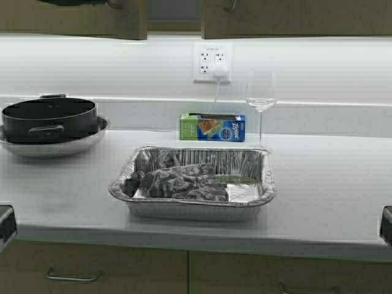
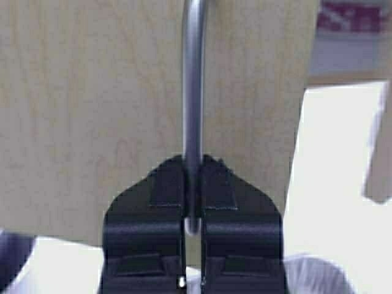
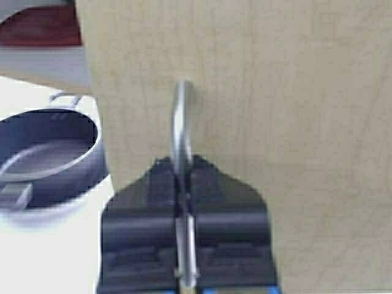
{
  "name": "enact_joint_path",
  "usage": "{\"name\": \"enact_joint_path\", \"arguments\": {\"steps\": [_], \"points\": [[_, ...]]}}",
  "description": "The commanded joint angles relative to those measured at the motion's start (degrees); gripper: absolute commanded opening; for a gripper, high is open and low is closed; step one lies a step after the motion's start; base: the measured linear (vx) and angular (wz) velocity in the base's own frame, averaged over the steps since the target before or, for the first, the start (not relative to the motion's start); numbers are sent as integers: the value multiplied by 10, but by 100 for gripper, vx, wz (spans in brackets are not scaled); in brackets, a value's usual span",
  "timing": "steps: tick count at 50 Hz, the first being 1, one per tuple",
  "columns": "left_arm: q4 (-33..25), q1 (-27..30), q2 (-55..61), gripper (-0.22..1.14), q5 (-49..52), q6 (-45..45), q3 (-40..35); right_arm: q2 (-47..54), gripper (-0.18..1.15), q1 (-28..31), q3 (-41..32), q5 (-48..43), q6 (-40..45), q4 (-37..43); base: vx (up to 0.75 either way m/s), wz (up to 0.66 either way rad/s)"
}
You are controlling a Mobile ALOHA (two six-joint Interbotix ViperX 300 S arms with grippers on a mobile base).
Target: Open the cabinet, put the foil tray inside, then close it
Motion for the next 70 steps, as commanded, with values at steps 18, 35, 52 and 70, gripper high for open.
{"name": "enact_joint_path", "arguments": {"steps": [18, 35, 52, 70], "points": [[4, 95, -151, 3, 179, 29, -1, -193, 7, -157, 89, 166, -3, 4, -12, -4], [11, 121, -147, 4, 185, 31, -5, -203, 13, -229, 80, 267, 4, -27, -11, 1], [22, 129, -162, 110, 222, 24, -9, -269, 106, -325, 94, 380, 7, -45, -3, 5], [25, 99, -248, 88, 338, 21, -18, -398, 96, -393, 43, 669, 108, -185, 0, 1]]}}
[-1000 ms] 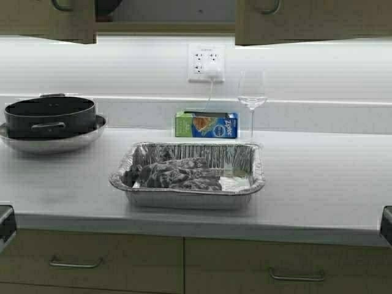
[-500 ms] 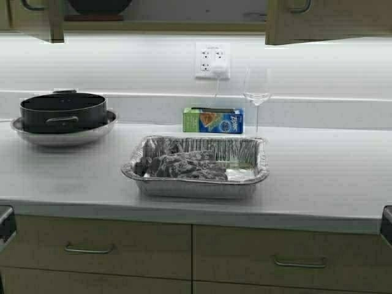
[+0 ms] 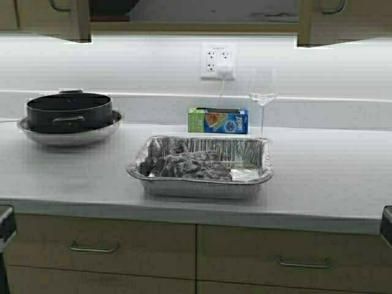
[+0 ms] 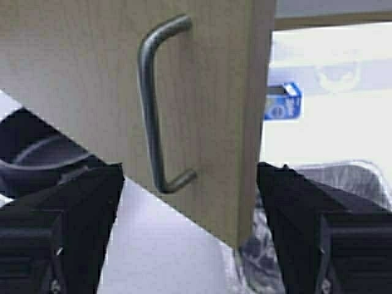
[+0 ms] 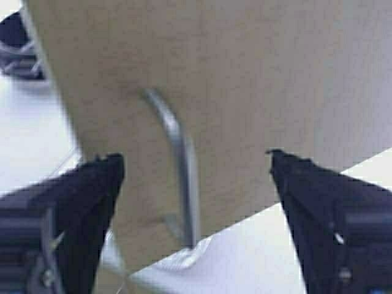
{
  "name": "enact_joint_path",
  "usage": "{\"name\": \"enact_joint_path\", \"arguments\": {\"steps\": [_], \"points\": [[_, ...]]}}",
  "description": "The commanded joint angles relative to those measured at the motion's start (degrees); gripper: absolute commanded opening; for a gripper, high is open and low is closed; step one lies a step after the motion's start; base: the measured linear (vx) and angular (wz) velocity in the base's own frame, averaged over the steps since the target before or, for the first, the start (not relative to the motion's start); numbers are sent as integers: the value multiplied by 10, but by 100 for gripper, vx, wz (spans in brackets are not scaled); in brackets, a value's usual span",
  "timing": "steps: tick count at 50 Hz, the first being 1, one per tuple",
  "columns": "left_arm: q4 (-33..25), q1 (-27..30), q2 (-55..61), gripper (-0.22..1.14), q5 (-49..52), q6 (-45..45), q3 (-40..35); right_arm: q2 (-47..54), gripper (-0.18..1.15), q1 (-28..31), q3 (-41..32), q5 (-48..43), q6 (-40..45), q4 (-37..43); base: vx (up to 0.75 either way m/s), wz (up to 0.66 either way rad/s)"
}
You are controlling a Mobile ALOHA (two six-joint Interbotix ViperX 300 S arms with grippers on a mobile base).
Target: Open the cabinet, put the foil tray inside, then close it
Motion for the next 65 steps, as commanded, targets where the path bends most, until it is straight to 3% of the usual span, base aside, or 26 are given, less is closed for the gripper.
{"name": "enact_joint_path", "arguments": {"steps": [1, 6, 12, 14, 16, 21, 24, 29, 38, 43, 48, 54, 65], "points": [[3, -40, -15, 85, 25, 0, -23, -47, 93, -3, -42, 93, 61, -42, -1, -1], [2, -105, -11, 52, 27, -6, -31, -97, 69, -3, -61, 142, 108, -51, 0, 0], [4, -185, 33, -7, 13, -9, -46, -129, 18, -2, -68, 164, 127, -32, 0, 0], [4, -200, 54, -11, -7, -9, -51, -130, 3, 0, -63, 165, 123, -14, 0, 0], [4, -210, 78, -7, -29, -10, -58, -127, -6, 4, -59, 164, 118, 4, 0, 0], [4, -232, 147, 8, -72, -12, -85, -110, 5, 29, -47, 153, 84, 53, 0, 0], [4, -236, 185, 6, -92, -13, -104, -95, 11, 56, -39, 134, 52, 75, 0, 0], [4, -236, 237, 3, -119, -12, -133, -71, 10, 122, -32, 76, 7, 98, 0, 0], [3, -232, 313, 3, -171, -11, -172, 16, 9, 286, -33, -63, -7, 75, 0, 0], [0, -217, 348, 3, -198, -13, -190, 84, 8, 335, -28, -178, 0, 26, 0, 0], [-4, -191, 381, 3, -217, -14, -207, 136, 8, 324, -18, -273, 19, 4, -1, 2], [-4, -153, 431, 3, -239, -23, -240, 178, 8, 269, -4, -365, 45, 0, 0, 2], [-4, -100, 483, 3, -244, -45, -272, 185, 8, 134, 11, -345, 62, -4, 0, 0]]}}
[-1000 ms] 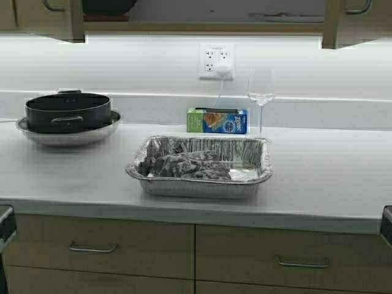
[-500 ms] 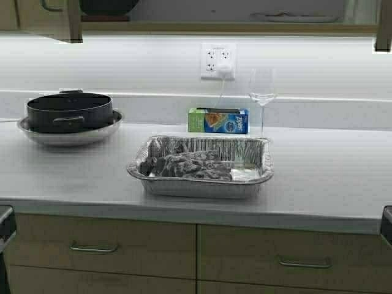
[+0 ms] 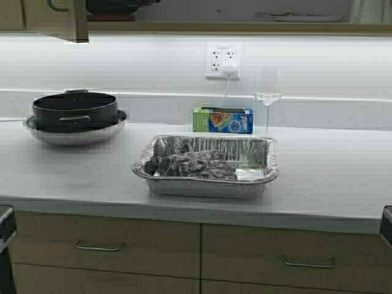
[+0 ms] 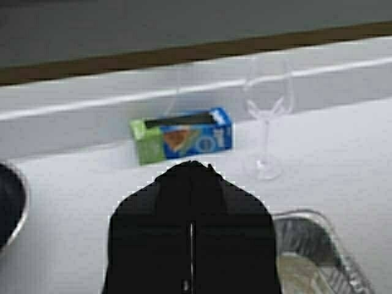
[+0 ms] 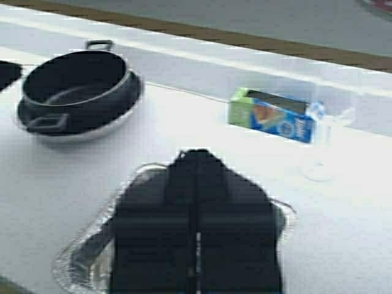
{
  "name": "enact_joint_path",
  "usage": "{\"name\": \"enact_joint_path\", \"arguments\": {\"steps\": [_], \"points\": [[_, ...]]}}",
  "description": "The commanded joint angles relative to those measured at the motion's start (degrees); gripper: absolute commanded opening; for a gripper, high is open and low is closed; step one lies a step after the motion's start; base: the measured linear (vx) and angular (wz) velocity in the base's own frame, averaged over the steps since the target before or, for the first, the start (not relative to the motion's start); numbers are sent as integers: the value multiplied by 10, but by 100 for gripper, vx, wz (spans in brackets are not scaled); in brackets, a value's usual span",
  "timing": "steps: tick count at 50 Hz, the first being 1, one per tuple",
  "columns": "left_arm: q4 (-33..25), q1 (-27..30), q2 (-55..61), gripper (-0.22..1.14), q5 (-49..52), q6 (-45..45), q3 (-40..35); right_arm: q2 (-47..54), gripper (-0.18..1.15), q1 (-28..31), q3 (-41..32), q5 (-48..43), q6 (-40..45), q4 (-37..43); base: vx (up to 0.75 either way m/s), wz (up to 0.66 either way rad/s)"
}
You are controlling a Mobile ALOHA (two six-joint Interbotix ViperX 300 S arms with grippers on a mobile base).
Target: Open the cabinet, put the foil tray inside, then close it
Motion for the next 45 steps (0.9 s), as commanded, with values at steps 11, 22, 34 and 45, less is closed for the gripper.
{"name": "enact_joint_path", "arguments": {"steps": [11, 22, 34, 45], "points": [[-1, 37, -11, 3, -13, -21, 17, -52, 8, -176, 28, 76, 5, -18, 0, 0], [3, 25, -62, 16, -42, -38, 72, -53, 49, -138, -3, 149, 30, -18, 0, 0], [49, -32, -70, 94, -72, -128, 113, 25, 104, -43, -25, 151, 39, -14, 0, 0], [104, -37, -19, 102, -189, -268, 175, 116, 103, 30, 30, -25, 110, 21, 0, 0]]}}
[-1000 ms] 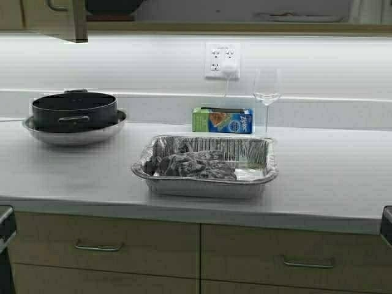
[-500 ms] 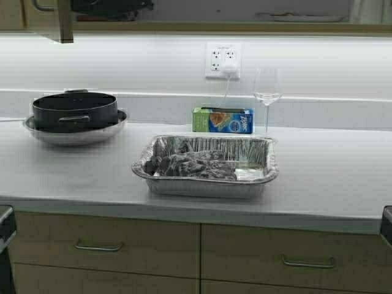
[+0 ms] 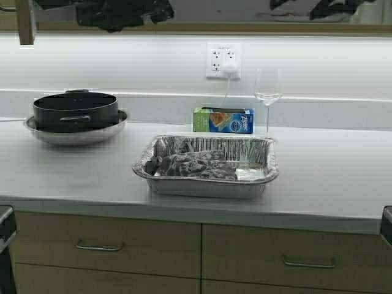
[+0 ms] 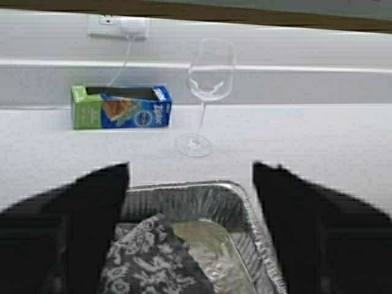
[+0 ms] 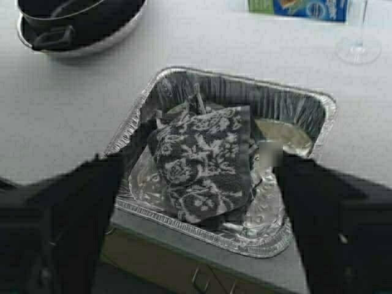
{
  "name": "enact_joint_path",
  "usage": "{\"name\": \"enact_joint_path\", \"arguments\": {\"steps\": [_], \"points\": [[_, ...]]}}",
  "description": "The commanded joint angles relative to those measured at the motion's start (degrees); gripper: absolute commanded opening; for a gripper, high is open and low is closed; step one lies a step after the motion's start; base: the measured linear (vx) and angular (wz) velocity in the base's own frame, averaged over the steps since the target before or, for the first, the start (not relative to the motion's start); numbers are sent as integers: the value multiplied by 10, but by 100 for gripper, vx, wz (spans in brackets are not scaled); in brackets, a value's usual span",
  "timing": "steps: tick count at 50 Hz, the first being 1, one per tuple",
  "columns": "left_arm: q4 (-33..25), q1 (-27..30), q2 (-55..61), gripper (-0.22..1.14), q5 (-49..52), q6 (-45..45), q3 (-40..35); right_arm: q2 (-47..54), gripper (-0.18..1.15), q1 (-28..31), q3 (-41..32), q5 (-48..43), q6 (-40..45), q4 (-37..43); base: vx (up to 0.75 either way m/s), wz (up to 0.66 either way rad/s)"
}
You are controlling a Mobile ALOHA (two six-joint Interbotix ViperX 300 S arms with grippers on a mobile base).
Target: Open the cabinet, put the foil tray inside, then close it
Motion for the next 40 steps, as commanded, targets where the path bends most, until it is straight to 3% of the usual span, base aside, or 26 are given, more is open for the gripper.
{"name": "enact_joint_path", "arguments": {"steps": [1, 8, 22, 33, 40], "points": [[27, 1, 32, 102, -94, -69, 34, 40, 103, 46, 32, -125, 33, 4, 0, 0], [36, 25, 103, 102, -184, -134, 69, 67, 102, 68, 59, -174, 101, -19, 0, 0], [88, 102, 262, 102, -350, -239, 100, 180, 102, 62, 86, -300, 399, -239, 0, 0], [158, 170, 375, 102, -432, -305, 82, 330, 102, -24, 85, -456, 629, -436, 1, -3], [225, 210, 431, 102, -461, -345, 60, 388, 102, -88, 88, -534, 712, -525, 1, -2]]}}
